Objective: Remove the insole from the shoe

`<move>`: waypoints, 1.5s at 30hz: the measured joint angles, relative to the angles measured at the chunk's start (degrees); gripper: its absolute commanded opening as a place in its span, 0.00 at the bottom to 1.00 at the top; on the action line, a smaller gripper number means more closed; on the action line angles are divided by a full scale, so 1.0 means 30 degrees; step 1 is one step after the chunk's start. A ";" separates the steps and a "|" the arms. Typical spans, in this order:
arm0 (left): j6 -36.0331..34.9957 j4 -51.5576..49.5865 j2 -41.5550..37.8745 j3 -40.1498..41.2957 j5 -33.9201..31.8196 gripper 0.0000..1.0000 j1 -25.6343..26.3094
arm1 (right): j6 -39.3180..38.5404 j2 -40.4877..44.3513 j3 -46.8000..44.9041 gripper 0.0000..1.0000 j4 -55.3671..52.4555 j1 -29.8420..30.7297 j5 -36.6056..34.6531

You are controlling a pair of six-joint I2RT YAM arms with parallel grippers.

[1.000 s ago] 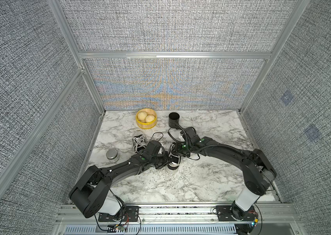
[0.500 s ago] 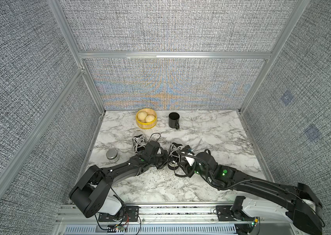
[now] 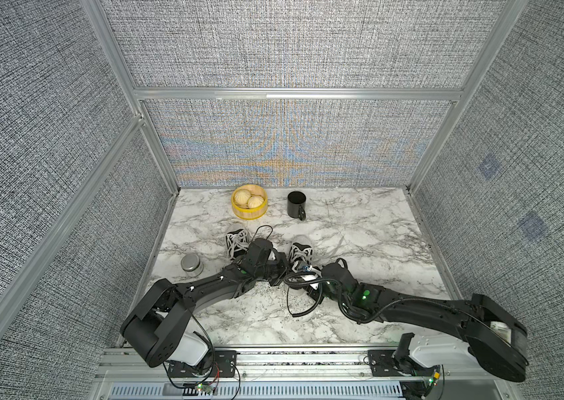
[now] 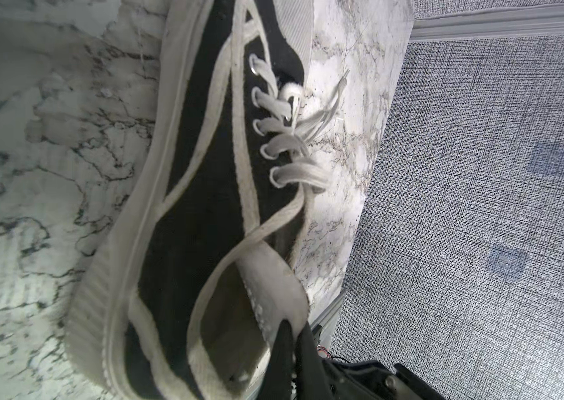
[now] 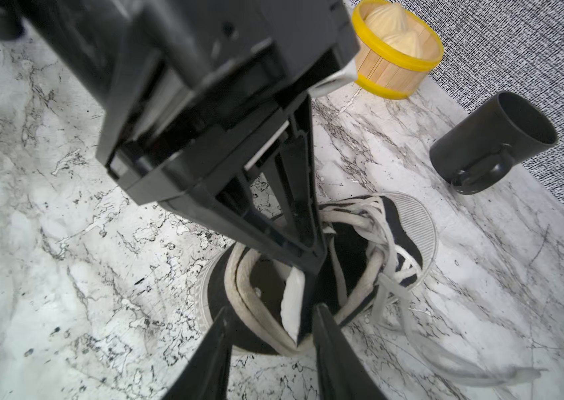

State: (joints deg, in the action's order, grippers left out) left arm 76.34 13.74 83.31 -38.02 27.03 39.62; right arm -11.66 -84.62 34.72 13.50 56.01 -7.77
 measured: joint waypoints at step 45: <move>-1.7136 -0.4670 -0.3060 0.1479 -0.8502 0.95 0.3198 | 0.5537 -0.1647 0.2076 0.00 0.0867 -0.3694 0.6615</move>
State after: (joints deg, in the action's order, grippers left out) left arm 24.93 -0.27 74.13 -33.58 1.52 49.21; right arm 4.95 -89.56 40.95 16.10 44.93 12.08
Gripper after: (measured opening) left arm 0.973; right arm 0.064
